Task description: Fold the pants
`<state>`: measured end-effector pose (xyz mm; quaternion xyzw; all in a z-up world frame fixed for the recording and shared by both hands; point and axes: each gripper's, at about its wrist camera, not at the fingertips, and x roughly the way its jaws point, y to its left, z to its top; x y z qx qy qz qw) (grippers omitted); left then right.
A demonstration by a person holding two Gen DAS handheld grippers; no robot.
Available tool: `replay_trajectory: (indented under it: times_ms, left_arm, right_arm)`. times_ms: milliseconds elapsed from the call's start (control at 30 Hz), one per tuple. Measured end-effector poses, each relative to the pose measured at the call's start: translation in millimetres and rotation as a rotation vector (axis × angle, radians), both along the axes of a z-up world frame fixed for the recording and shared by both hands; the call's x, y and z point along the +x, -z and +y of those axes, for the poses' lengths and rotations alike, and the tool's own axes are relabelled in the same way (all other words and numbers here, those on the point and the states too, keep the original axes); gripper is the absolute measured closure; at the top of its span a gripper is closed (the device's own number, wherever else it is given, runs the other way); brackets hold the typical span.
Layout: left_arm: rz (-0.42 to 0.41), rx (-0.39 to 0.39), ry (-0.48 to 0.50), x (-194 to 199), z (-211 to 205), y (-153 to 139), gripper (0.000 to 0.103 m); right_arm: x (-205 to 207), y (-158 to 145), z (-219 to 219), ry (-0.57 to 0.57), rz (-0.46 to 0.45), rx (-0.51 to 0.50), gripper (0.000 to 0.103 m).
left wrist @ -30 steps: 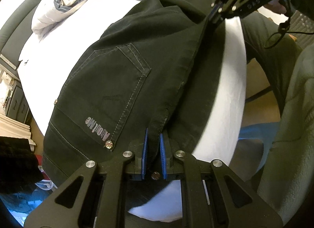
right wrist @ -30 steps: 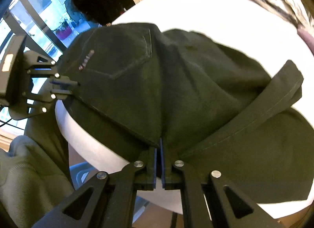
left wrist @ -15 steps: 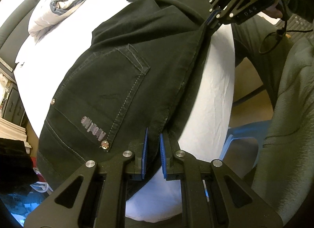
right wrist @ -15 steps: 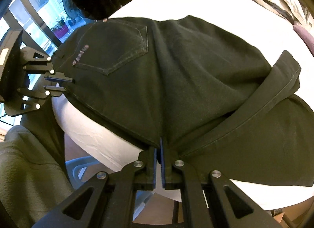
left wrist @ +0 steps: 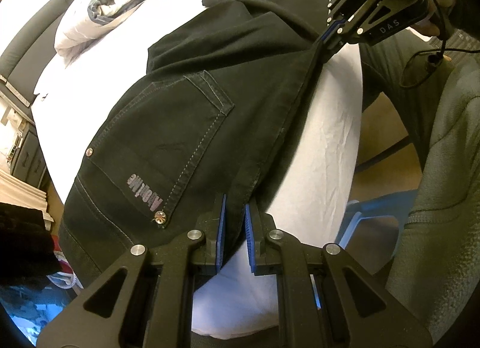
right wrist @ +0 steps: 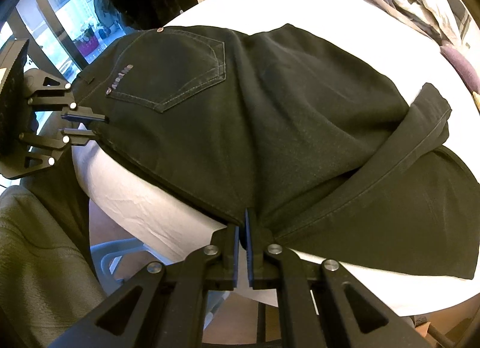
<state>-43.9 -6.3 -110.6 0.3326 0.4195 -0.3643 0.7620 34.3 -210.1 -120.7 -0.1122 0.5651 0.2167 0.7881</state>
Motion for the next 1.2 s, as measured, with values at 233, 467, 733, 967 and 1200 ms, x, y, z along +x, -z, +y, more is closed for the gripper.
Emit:
replay_trajectory:
  times_ms: [233, 467, 733, 967, 1200]
  left_arm:
    - [0.025, 0.011, -0.042, 1.7, 2.4, -4.3, 0.073]
    - [0.001, -0.103, -0.146, 8.0, 22.5, -67.3, 0.028]
    - [0.051, -0.304, -0.227, 62.5, -50.9, -80.6, 0.03]
    - [0.307, -0.354, -0.37, 113.8, -95.5, -12.6, 0.07]
    - [0.443, -0.417, -0.47, 125.1, -87.2, 22.0, 0.071]
  right_arm:
    - [-2.0, 9.2, -3.1, 0.039, -0.014, 0.059, 0.09]
    - [-16.1, -10.3, -1.3, 0.026, -0.048, 0.143, 0.044]
    - [17.7, -64.9, -114.9, 0.411, -0.103, 0.38, 0.044]
    - [75.2, -56.5, -213.3, 0.719, -0.138, 0.536, 0.047]
    - [147.5, -18.8, -251.0, 0.853, -0.096, 0.648, 0.052]
